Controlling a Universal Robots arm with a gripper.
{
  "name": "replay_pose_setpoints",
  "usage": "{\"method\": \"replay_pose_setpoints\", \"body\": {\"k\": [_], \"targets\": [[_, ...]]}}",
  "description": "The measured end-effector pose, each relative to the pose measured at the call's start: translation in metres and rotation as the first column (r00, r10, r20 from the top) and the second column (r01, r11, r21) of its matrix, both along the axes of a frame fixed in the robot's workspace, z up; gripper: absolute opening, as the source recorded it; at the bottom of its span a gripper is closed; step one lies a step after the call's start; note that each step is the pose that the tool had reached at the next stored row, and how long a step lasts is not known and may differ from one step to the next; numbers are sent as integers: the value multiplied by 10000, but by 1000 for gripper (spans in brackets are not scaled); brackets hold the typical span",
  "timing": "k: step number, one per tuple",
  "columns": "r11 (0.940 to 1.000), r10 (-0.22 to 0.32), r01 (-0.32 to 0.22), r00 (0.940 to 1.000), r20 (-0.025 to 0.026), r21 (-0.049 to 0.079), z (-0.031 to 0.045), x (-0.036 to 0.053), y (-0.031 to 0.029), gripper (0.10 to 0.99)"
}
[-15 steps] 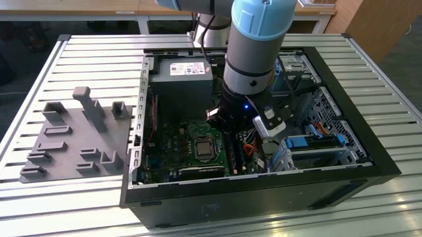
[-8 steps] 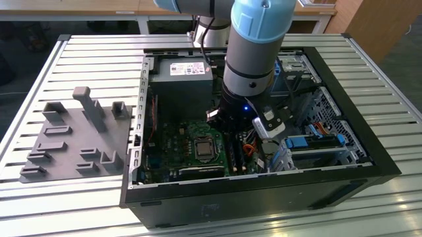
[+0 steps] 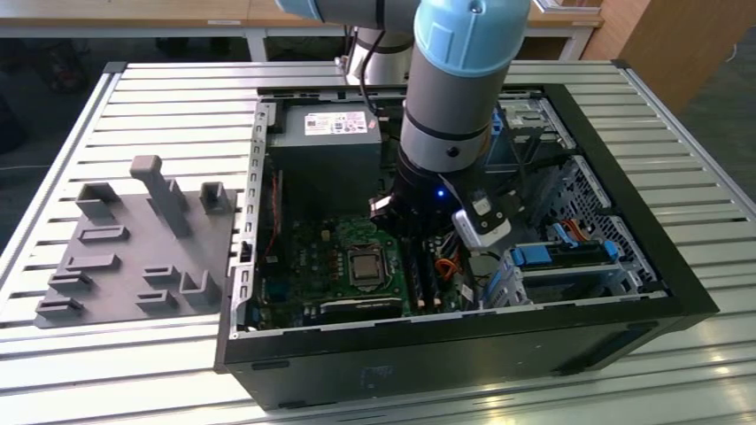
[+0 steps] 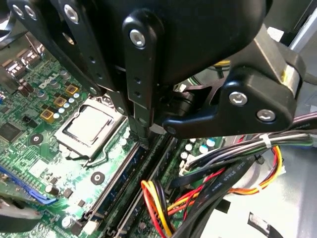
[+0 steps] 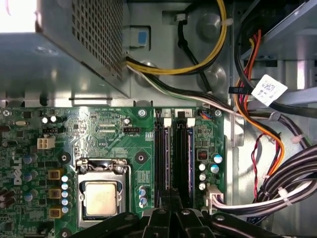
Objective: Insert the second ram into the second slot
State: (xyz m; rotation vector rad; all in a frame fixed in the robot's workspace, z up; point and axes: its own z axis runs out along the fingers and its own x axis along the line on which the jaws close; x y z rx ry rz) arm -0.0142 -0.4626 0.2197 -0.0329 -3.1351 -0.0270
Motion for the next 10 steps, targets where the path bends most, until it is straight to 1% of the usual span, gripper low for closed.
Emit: {"method": "replay_pose_setpoints", "body": {"k": [2, 3, 10], "targets": [[10000, 0, 0, 10000, -9, -27, 54, -1, -4, 106], [10000, 0, 0, 10000, -8, -23, 68, -1, -3, 106], [10000, 0, 0, 10000, -9, -25, 120, -1, -4, 106]]}}
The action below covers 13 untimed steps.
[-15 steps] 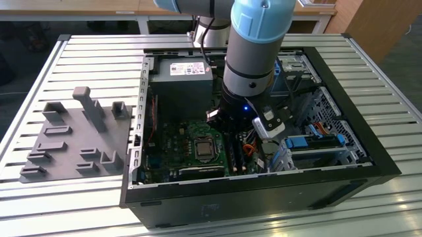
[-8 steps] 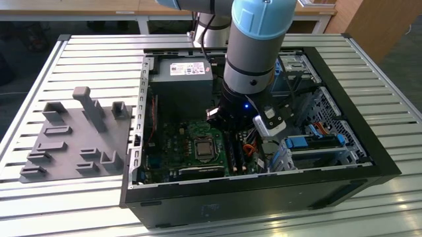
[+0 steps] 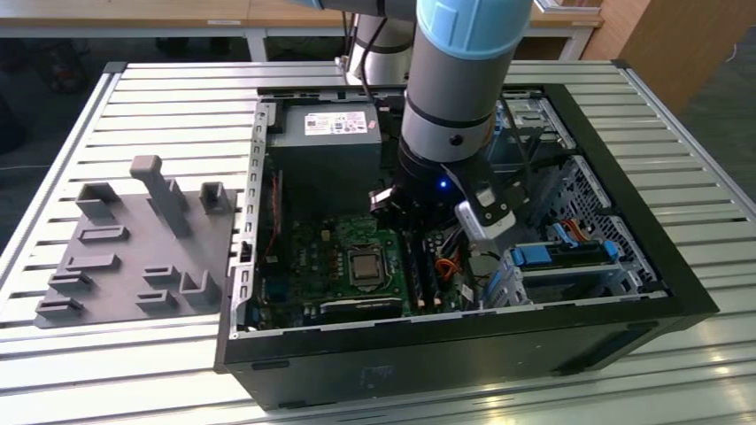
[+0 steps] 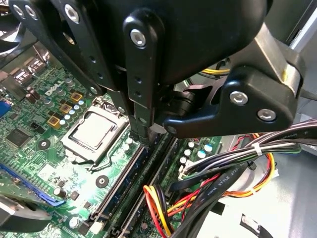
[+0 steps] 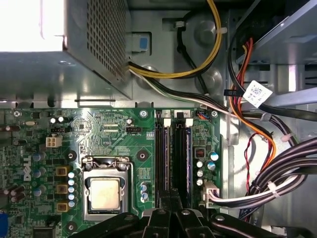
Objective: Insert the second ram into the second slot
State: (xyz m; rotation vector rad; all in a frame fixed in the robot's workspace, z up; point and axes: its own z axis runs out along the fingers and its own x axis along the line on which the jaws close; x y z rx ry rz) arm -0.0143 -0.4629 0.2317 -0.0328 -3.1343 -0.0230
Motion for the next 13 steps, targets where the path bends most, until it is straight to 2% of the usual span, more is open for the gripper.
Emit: {"method": "replay_pose_setpoints", "body": {"k": [13], "targets": [[10000, 0, 0, 10000, 0, 2, 72, -9, 0, 106]]}}
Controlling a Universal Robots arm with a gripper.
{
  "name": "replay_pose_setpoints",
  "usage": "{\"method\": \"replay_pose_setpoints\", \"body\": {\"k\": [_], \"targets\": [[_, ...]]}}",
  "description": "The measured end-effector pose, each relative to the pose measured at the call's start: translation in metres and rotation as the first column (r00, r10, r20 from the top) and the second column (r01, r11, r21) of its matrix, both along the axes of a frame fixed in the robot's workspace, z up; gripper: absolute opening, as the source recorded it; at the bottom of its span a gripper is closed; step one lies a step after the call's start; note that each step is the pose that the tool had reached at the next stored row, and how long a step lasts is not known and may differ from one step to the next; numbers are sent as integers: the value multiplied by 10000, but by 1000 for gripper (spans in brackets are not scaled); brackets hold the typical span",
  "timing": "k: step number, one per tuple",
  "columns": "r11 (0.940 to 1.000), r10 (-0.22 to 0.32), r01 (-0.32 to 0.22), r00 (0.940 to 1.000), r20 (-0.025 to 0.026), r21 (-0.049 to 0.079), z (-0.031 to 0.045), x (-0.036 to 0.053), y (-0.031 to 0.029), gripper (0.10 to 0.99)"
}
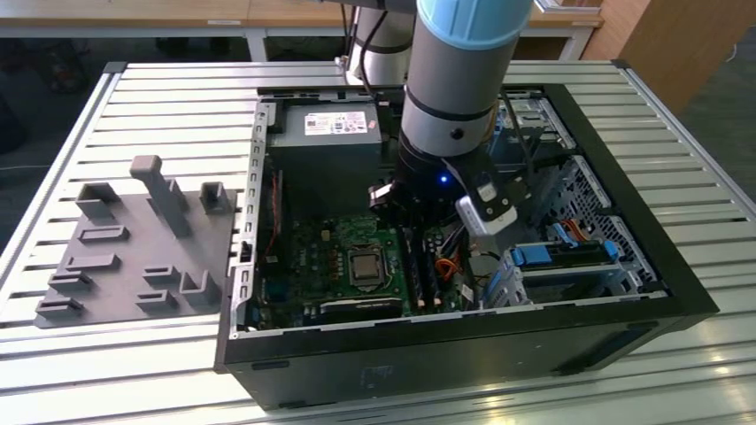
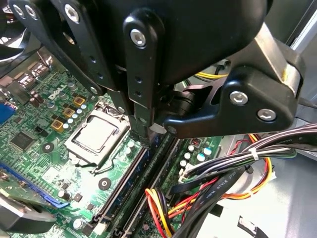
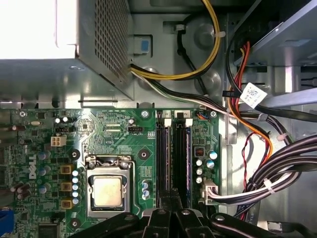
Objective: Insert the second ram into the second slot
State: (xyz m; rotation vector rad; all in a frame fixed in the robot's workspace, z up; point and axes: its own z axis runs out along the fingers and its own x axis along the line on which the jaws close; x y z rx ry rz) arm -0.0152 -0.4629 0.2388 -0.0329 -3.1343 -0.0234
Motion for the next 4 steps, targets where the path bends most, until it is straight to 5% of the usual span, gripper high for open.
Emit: {"method": "replay_pose_setpoints", "body": {"k": [4], "targets": [[10000, 0, 0, 10000, -1, -3, 6, 0, 0, 106]]}}
